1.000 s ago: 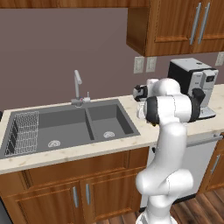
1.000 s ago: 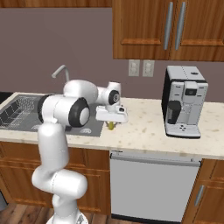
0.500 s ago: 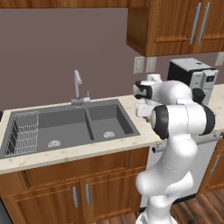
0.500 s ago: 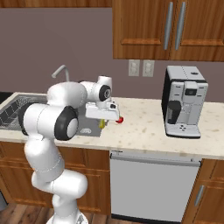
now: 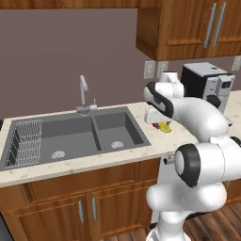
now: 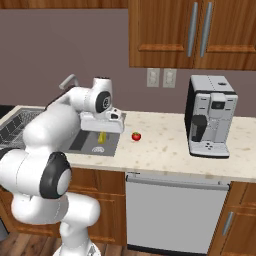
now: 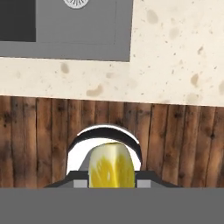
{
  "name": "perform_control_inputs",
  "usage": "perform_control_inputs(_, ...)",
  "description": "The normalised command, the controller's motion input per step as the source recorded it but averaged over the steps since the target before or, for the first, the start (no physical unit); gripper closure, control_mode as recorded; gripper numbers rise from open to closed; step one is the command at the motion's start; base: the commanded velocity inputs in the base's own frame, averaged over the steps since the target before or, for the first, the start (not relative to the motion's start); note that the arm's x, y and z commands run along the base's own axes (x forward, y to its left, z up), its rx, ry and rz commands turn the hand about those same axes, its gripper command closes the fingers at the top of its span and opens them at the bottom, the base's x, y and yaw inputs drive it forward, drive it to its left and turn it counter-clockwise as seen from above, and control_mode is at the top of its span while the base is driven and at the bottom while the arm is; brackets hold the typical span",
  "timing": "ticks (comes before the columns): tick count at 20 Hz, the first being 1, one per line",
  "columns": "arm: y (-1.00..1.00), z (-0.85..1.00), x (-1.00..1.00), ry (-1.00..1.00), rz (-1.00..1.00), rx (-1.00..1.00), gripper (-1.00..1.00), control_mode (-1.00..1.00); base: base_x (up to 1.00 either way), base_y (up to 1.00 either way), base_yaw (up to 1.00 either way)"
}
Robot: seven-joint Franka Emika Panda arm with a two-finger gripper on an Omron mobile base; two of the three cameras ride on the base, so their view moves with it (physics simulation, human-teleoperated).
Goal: Put the tomato and lemon wedge in the pan. Then turn on the rear right burner and set the heat to medium.
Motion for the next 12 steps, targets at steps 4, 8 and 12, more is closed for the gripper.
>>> perform_control_inputs(4,0.09,0.69,-0.42,-0.09,0.0,0.0,1.0,-1.0,0.0,0.0,0.0)
perform_control_inputs(8,0.03,0.55,-0.37,-0.13,0.0,0.0,1.0,-1.0,0.0,0.0,0.0)
perform_control_inputs(12,0.0,0.39,-0.5,-0.08,0.0,0.02,1.0,-1.0,0.0,0.0,0.0)
